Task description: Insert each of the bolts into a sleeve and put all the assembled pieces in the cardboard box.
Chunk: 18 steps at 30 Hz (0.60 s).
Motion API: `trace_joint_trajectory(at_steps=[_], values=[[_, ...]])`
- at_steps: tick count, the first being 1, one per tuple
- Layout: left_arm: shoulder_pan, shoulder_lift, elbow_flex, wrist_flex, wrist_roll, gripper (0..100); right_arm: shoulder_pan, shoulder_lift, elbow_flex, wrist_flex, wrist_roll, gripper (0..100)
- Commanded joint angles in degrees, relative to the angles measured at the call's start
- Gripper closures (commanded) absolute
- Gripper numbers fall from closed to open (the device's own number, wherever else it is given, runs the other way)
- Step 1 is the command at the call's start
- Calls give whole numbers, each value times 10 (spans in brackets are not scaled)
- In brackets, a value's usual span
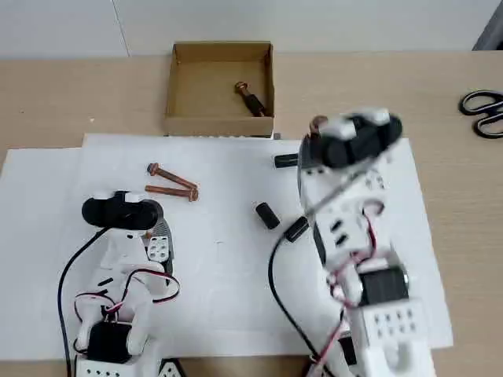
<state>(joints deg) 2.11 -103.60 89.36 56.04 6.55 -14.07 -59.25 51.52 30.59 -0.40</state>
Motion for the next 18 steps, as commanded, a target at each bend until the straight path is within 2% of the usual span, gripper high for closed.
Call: trace_joint_trajectory(at_steps=[1,7,18], values=[[-3,-4,-3,-13,-2,993,6,116,-100,-23,-8,997],[-2,-4,-3,-13,-2,993,6,319,-214,-89,-8,996],[3,-4,-3,-15,-2,993,-10,686,-568,-85,-6,996]])
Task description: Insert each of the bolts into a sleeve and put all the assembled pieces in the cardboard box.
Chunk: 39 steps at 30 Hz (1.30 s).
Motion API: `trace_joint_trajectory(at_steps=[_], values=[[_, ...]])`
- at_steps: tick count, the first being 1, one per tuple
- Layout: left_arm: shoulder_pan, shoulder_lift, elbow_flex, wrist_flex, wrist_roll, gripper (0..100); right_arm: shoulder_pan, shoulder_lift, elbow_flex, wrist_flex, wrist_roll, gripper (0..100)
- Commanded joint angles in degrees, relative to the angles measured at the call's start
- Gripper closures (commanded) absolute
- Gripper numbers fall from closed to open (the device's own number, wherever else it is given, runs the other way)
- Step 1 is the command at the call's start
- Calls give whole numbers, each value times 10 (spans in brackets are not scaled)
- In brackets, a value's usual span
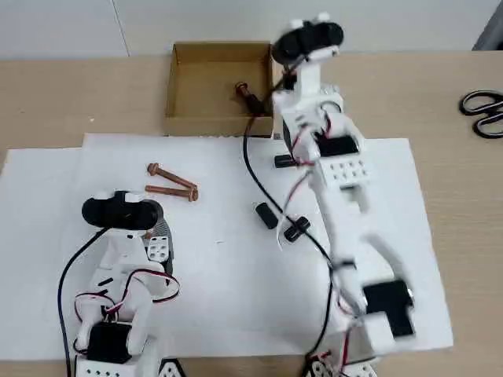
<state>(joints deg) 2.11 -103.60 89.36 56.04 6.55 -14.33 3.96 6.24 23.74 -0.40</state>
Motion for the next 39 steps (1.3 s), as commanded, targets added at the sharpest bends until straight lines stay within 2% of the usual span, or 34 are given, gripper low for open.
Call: trace_joint_trajectory(at_steps=[1,4,10,19,24,30,35,39], values=[[3,-4,-3,-15,-2,993,-14,81,-144,-16,-6,996],[3,-4,-3,-14,-1,993,-22,157,-228,-17,-7,995],[3,-4,-3,-13,46,993,-29,305,-384,-21,-6,995],[3,-4,-4,-15,43,993,-30,483,-565,-14,-4,995],[3,-4,-5,-13,42,993,-36,509,-605,63,-4,974],[3,-4,-5,-15,42,993,-36,510,-636,116,-4,795],[3,-4,-5,-15,42,993,-36,510,-689,158,-4,790],[3,-4,-5,-15,42,993,-38,509,-779,247,-4,790]])
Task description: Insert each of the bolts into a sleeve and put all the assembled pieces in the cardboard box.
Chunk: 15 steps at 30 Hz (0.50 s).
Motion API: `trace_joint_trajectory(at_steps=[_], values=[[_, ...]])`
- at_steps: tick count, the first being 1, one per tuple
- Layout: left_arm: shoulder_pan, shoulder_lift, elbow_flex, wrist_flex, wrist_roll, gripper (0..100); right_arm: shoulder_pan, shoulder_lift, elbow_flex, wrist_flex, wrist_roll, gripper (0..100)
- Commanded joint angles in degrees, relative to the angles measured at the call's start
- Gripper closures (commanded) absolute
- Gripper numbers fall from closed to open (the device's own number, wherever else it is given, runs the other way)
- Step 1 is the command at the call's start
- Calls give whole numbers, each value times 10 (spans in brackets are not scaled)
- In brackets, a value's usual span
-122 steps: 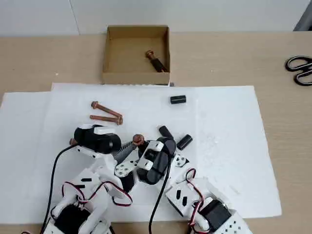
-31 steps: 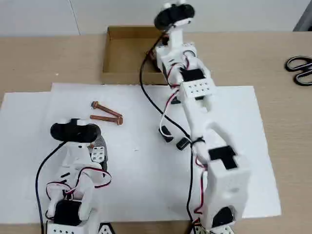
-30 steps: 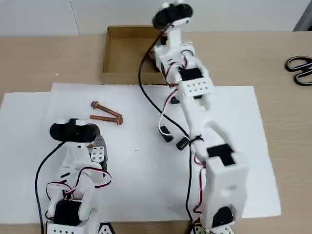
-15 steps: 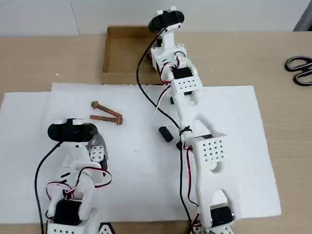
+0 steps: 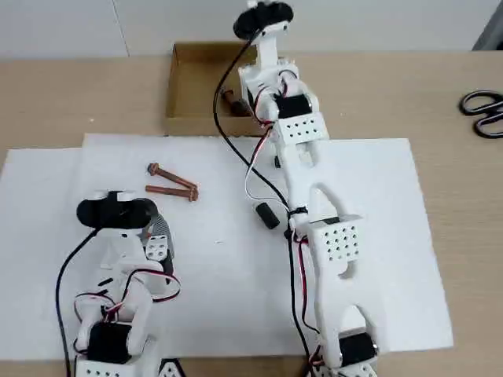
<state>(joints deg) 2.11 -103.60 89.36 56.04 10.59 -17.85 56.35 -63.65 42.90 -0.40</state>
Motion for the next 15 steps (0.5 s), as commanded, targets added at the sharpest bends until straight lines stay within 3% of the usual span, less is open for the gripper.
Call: trace_joint_trajectory(at_steps=[1,9,15], values=[[3,-4,-5,-15,2,993,-4,-15,-108,91,-4,790],[3,-4,-5,-15,2,993,-16,-14,-295,433,-6,790],[3,-4,-5,-15,4,993,-12,-15,-324,538,-6,790]])
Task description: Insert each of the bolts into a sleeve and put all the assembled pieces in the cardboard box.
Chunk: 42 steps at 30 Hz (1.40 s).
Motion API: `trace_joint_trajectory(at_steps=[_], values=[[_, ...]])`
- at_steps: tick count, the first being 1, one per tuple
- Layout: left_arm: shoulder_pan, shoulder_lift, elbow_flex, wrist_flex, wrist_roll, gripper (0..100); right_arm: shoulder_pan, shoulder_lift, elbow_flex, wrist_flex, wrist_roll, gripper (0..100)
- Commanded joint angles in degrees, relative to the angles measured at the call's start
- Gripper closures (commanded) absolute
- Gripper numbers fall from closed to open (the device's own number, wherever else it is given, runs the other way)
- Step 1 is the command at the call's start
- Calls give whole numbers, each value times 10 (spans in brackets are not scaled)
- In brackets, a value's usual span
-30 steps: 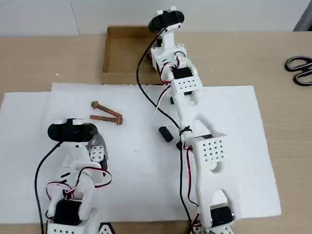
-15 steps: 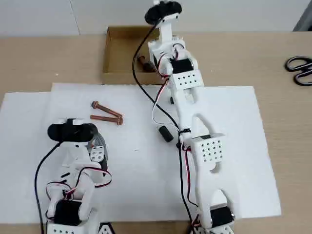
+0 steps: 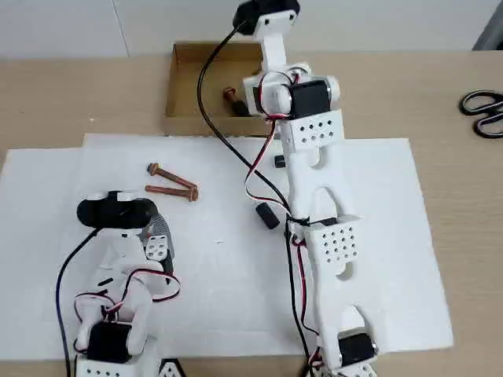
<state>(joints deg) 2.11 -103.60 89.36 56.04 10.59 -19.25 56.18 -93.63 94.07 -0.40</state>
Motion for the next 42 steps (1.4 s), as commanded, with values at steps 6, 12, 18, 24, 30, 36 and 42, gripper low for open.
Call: trace_joint_trajectory(at_steps=[6,12,18,24,30,36,42], values=[[3,-4,-5,-15,4,993,-1,-13,-24,36,-8,790],[3,-4,-5,-15,4,993,-19,-14,4,39,-30,790],[2,-4,-5,-15,4,993,-20,-78,177,39,-76,790],[2,-4,-5,-14,4,993,-39,-252,453,34,-81,790],[2,-4,-3,-14,4,993,-38,-354,632,32,-22,790],[3,-4,-3,-13,5,993,-49,-426,731,31,38,790],[3,-4,-3,-12,6,993,-76,-451,793,29,121,790]])
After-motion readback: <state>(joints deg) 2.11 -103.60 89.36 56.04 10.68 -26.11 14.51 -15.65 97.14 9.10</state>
